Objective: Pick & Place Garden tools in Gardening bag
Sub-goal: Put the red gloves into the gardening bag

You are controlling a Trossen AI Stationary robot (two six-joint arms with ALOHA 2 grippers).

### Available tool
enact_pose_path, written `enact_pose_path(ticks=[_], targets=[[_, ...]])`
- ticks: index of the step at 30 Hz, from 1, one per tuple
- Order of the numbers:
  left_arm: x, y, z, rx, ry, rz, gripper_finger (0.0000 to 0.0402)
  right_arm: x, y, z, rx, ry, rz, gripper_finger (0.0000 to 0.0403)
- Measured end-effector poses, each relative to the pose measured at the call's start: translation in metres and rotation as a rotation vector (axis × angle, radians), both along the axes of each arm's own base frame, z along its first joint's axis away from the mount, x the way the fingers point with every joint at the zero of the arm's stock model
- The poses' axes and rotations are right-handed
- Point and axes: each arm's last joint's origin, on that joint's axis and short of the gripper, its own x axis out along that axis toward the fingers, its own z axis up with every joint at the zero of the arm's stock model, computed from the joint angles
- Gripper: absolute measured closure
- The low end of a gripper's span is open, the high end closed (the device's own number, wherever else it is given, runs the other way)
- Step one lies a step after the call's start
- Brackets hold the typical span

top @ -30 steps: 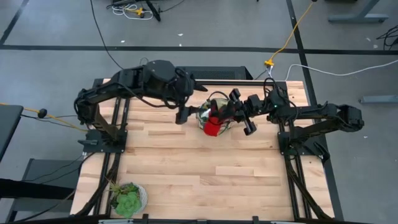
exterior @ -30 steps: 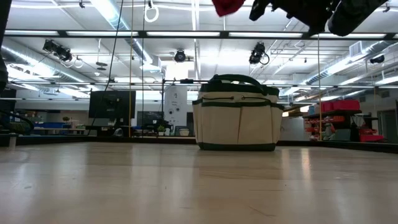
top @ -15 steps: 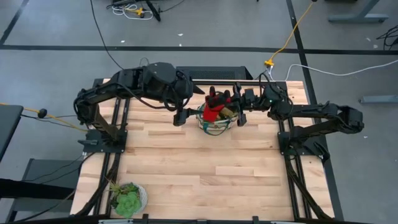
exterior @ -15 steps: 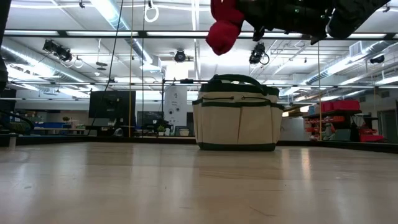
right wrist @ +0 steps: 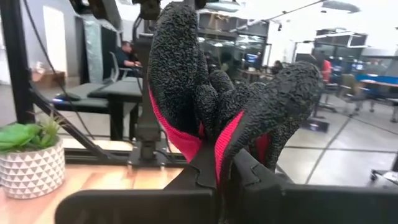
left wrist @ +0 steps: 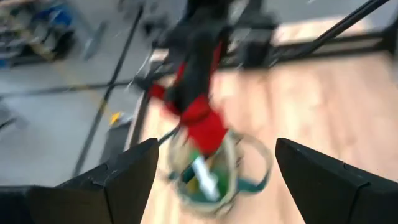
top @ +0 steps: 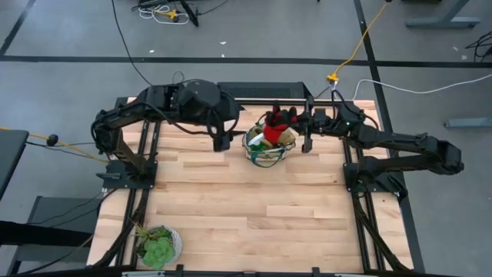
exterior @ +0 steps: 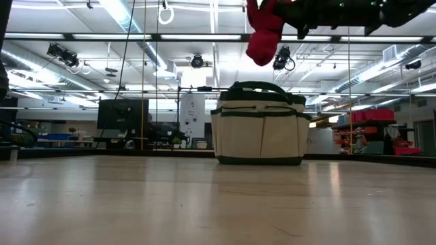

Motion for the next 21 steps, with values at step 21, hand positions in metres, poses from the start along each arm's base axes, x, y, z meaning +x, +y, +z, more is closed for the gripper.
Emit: enact_pose_path(ticks=[21], targets=[[-0.069, 0.001, 0.021, 0.026, 0.047, 0.183, 0.0204, -0.041, 0.011, -0.017, 0.007, 0.038, -0.144, 0.0401]])
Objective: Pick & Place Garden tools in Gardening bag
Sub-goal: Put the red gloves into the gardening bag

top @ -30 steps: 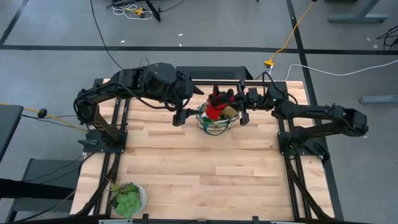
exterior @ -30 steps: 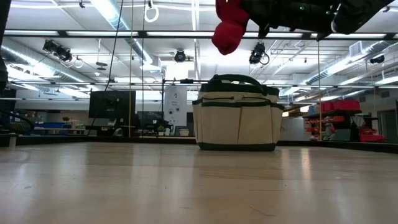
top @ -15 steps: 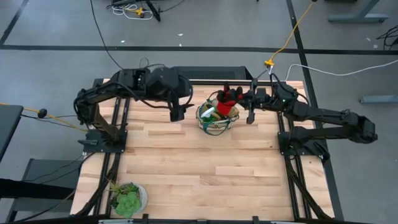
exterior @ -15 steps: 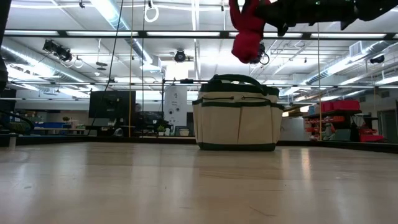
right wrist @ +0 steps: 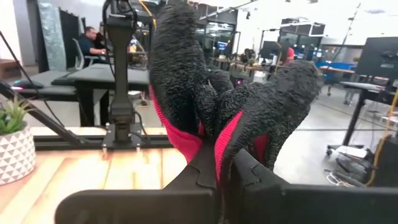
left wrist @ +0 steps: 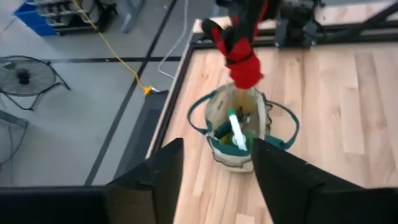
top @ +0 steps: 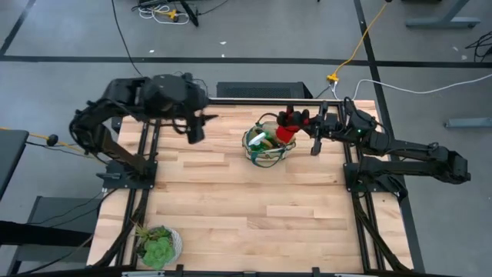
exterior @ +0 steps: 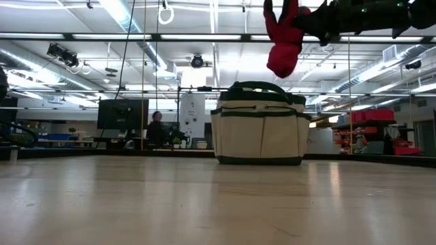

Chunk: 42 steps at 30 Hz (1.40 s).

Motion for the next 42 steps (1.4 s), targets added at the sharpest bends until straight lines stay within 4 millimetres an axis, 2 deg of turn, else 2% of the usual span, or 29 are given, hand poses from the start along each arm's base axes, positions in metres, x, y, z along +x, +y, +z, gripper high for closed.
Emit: enact_pose_path(ticks=[7, 16, 26, 35, 42], targets=[[-0.028, -0.004, 0.012, -0.017, -0.056, 0.003, 0.0291, 0.000, -0.001, -0.003, -0.006, 0.022, -0.024, 0.0401], [-0.034, -0.011, 0.013, -0.011, -0.047, -0.027, 0.0394, 0.006, -0.005, -0.012, -0.027, 0.052, -0.058, 0.0401], [-0.035, -0.012, 0.012, -0.003, -0.033, -0.022, 0.0396, 0.007, -0.006, -0.045, -0.017, 0.016, -0.097, 0.0401], [-0.035, -0.012, 0.012, -0.003, -0.033, -0.022, 0.0395, 0.008, -0.007, -0.051, -0.008, 0.029, -0.104, 0.0401], [-0.035, -0.012, 0.012, -0.022, -0.042, -0.009, 0.0390, 0.019, -0.011, -0.061, -0.005, 0.048, -0.103, 0.0401]])
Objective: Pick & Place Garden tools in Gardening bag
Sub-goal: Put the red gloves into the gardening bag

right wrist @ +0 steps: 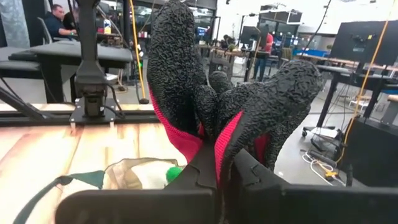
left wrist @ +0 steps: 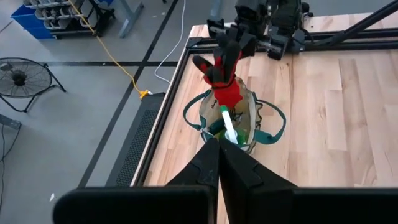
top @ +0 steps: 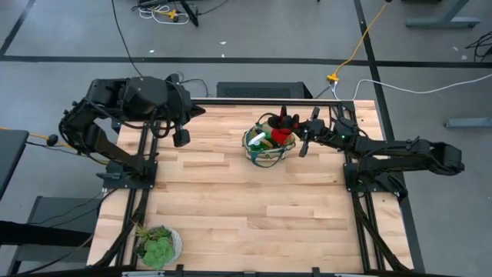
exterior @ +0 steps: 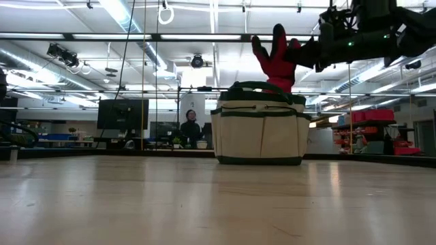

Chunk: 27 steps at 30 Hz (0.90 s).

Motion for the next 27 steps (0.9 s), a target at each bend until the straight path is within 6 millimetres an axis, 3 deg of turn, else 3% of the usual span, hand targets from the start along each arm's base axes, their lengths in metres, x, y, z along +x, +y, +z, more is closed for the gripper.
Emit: enact_pose_path(ticks=[6, 18, 23, 27], targets=[[0.000, 0.000, 0.000, -0.001, -0.001, 0.001, 0.0391, 0.008, -0.004, -0.012, 0.018, 0.051, -0.019, 0.0401], [0.000, 0.000, 0.000, -0.001, 0.000, 0.000, 0.0386, 0.008, -0.005, -0.011, 0.041, 0.038, -0.059, 0.0397], [0.000, 0.000, 0.000, -0.002, 0.000, 0.001, 0.0395, 0.008, -0.005, -0.012, 0.078, 0.027, -0.062, 0.0365], [0.000, 0.000, 0.000, -0.002, 0.000, 0.001, 0.0393, 0.007, -0.005, -0.013, 0.103, 0.031, -0.080, 0.0318]])
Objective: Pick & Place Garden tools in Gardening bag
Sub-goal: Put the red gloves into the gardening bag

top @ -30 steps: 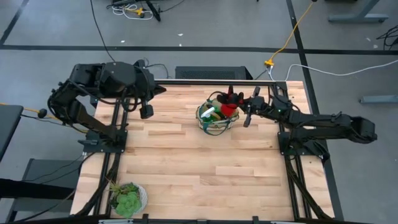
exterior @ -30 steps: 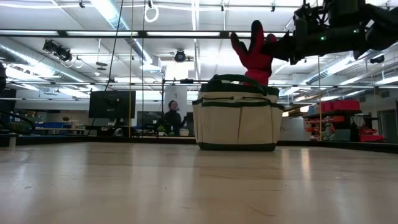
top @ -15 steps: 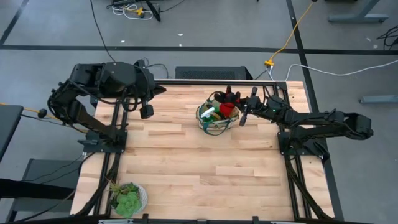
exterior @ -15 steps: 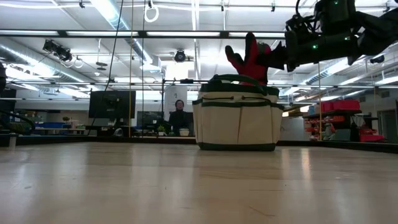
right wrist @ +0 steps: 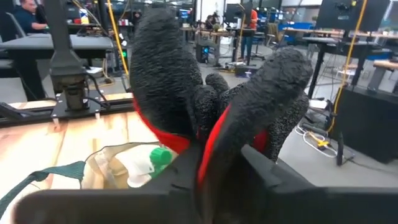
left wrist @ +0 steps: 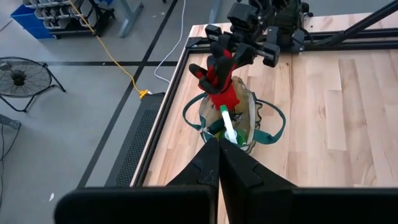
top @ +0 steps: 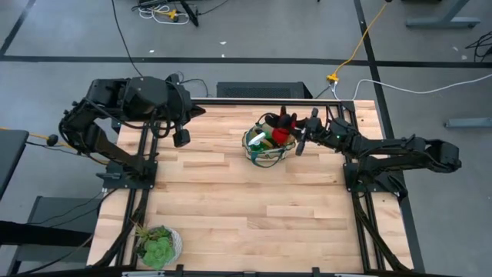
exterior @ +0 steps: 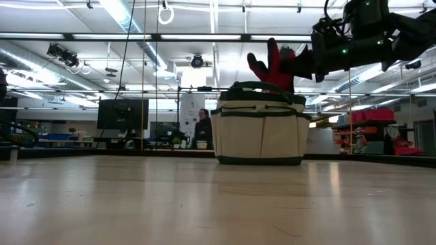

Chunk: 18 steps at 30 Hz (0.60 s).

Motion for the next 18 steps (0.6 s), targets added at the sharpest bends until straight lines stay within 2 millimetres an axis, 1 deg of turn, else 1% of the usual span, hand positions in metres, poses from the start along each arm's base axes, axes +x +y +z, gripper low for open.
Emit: enact_pose_path(ticks=[5, 10, 14, 18], targets=[[0.0000, 0.0000, 0.0000, 0.000, 0.000, 0.000, 0.0385, -0.0004, -0.0008, -0.0008, 0.024, -0.002, -0.033, 0.0249], [0.0001, 0.0000, 0.0000, -0.001, 0.000, 0.001, 0.0392, -0.0005, -0.0007, -0.0005, 0.035, -0.009, -0.031, 0.0192], [0.0002, 0.0000, -0.0001, -0.001, 0.000, 0.001, 0.0394, -0.0004, -0.0007, -0.0005, 0.035, -0.009, -0.030, 0.0159], [0.0002, 0.0000, -0.0002, -0.001, 0.000, 0.001, 0.0387, -0.0004, -0.0007, -0.0005, 0.035, -0.009, -0.029, 0.0136]])
